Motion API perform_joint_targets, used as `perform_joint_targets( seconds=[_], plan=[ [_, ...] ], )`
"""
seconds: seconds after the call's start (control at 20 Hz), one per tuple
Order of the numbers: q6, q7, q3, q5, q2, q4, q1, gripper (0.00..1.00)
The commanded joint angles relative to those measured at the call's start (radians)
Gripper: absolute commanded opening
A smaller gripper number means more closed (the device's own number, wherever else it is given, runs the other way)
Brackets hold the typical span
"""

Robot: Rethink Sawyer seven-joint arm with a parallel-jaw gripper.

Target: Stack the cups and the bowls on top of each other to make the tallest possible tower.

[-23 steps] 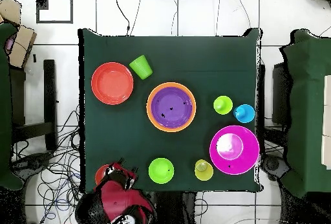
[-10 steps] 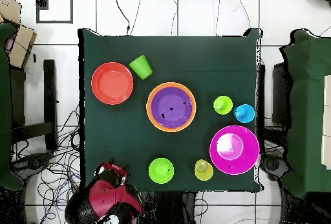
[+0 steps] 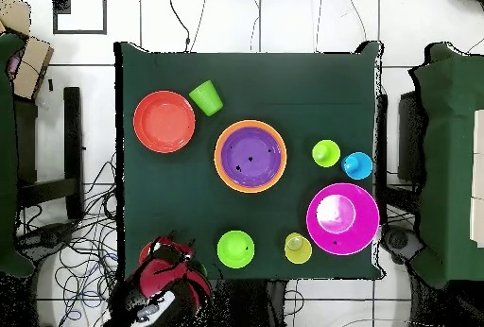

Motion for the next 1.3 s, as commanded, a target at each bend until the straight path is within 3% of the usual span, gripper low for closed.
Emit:
perform_joint_targets(
  seconds=[0.05,0.25,0.45,0.65,1.0,1.15,1.3],
  plan=[
    [-0.106,0.035,0.028,-0.023,0.17,-0.085,0.064,1.0],
    [-0.098,0.049,0.007,0.001,0.149,-0.045,0.128,1.0],
    [-0.047,0.065,0.003,-0.003,0.044,0.024,0.162,1.0],
    [0.051,0.042,0.036,-0.052,-0.109,0.081,0.114,1.0],
    [0.15,0.034,0.142,-0.085,-0.269,0.158,0.009,1.0],
    [0.147,0.026,0.155,-0.099,-0.284,0.164,-0.019,1.0],
    [0.124,0.034,0.142,-0.088,-0.234,0.147,0.005,1.0]
  ],
)
